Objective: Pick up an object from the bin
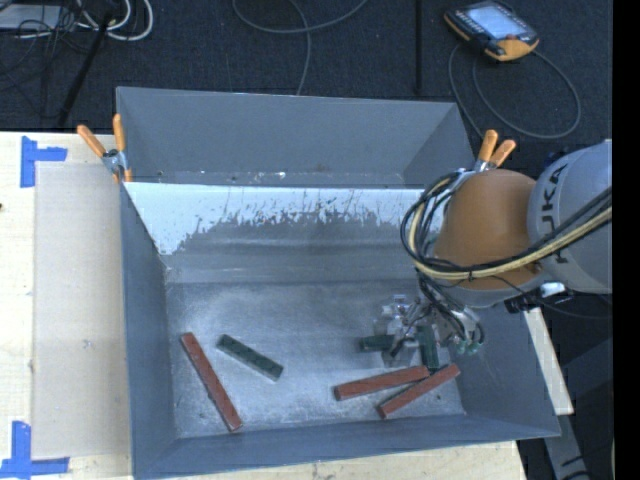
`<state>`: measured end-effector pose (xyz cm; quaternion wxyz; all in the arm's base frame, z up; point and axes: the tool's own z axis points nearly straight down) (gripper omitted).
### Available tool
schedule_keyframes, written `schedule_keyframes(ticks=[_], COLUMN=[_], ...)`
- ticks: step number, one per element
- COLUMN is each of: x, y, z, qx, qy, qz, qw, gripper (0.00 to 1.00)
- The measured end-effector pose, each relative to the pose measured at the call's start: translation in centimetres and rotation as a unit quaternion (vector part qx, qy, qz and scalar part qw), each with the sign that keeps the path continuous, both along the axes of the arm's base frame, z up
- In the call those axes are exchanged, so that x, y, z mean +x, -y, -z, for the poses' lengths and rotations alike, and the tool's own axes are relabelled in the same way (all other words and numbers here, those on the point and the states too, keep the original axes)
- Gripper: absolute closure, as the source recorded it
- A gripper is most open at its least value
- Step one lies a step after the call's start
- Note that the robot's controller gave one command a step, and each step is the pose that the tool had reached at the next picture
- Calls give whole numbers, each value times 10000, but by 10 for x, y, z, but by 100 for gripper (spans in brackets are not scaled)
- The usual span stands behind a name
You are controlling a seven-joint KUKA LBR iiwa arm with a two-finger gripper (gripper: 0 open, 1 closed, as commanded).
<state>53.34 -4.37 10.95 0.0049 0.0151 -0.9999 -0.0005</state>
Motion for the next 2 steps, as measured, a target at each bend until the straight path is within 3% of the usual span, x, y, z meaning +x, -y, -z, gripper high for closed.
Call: schedule_keyframes(ticks=[2], x=[2], y=[0], z=[-43], qx=[-6], qy=[59], qz=[-4], qw=[10000], gripper=[100])
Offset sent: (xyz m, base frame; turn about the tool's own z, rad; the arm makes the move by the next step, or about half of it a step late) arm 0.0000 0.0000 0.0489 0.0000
